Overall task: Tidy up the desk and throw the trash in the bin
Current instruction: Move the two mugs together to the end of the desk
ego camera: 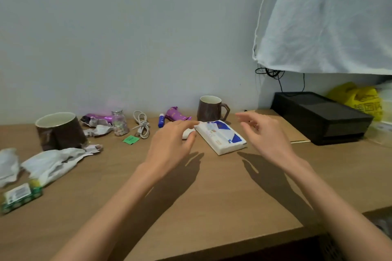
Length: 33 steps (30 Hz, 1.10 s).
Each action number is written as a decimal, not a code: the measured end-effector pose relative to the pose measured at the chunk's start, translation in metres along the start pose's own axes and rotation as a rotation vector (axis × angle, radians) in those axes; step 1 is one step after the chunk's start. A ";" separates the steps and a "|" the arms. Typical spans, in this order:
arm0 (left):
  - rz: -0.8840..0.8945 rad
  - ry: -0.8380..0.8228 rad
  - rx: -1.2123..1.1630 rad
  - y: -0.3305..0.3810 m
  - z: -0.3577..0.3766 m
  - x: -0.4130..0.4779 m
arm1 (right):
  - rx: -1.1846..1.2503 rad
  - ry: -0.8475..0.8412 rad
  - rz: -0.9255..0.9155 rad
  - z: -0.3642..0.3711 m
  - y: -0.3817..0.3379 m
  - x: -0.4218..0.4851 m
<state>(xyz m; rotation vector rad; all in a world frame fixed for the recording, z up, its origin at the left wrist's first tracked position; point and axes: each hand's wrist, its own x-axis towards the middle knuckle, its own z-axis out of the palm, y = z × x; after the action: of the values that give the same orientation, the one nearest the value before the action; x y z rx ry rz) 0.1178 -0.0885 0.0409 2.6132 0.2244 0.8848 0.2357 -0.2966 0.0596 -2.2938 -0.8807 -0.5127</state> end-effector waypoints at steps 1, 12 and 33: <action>-0.018 0.028 0.003 -0.009 -0.012 -0.008 | 0.041 0.007 -0.013 0.002 -0.015 -0.002; -0.338 0.398 0.142 -0.144 -0.135 -0.067 | 0.301 -0.120 -0.165 0.096 -0.148 0.007; -0.612 0.283 -0.184 -0.228 -0.148 -0.065 | 0.430 -0.439 -0.357 0.261 -0.284 0.067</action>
<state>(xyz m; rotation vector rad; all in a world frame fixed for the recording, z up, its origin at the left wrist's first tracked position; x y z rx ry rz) -0.0315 0.1471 0.0241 2.0481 0.9108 0.9766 0.1181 0.0748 0.0211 -1.8806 -1.4693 0.0523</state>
